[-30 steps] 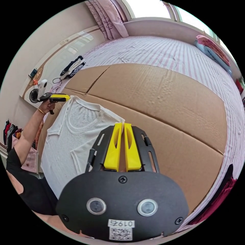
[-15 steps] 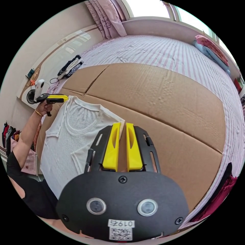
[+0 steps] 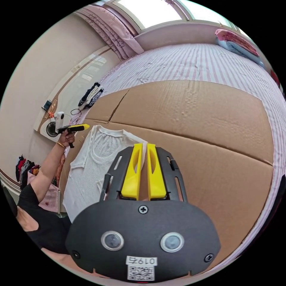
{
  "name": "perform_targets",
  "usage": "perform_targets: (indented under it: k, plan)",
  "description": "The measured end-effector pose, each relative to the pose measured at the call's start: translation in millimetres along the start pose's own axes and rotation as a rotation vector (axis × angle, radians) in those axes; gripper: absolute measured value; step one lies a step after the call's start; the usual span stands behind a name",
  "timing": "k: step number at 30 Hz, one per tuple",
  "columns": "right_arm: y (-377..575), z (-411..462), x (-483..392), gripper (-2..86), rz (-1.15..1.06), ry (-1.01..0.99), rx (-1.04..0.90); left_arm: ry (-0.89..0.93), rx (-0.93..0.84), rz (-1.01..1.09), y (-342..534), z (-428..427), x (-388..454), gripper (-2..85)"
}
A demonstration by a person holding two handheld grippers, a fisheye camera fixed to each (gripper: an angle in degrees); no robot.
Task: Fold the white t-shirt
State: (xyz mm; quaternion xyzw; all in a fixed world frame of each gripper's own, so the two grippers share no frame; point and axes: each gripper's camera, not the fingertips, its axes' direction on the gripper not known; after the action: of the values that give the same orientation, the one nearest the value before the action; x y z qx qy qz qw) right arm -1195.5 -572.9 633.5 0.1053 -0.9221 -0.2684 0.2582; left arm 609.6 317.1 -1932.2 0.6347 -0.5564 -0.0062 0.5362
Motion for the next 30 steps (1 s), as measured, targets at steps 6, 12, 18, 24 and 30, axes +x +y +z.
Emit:
perform_targets:
  k: [6,12,18,24,30]
  plan:
    - [11.4,-0.5,-21.7,-0.5,-0.108,0.034,0.017,-0.009,-0.017,0.094,12.0,20.6,27.6,1.5]
    - [17.3,23.1,-35.3,-0.7,-0.151,0.102,-0.081,-0.162,-0.106,0.147,22.1,54.6,49.9,1.3]
    - [31.8,0.1,-32.0,-0.7,-0.123,0.042,0.067,-0.107,0.017,0.214,34.2,60.4,93.2,0.9]
    - [44.8,28.1,-38.8,-0.7,-0.173,0.095,-0.024,0.061,0.008,0.393,44.7,116.3,191.0,1.0]
    - [48.1,56.6,-54.2,-0.9,-0.229,0.187,-0.09,0.088,-0.081,0.378,54.6,188.5,245.5,1.6]
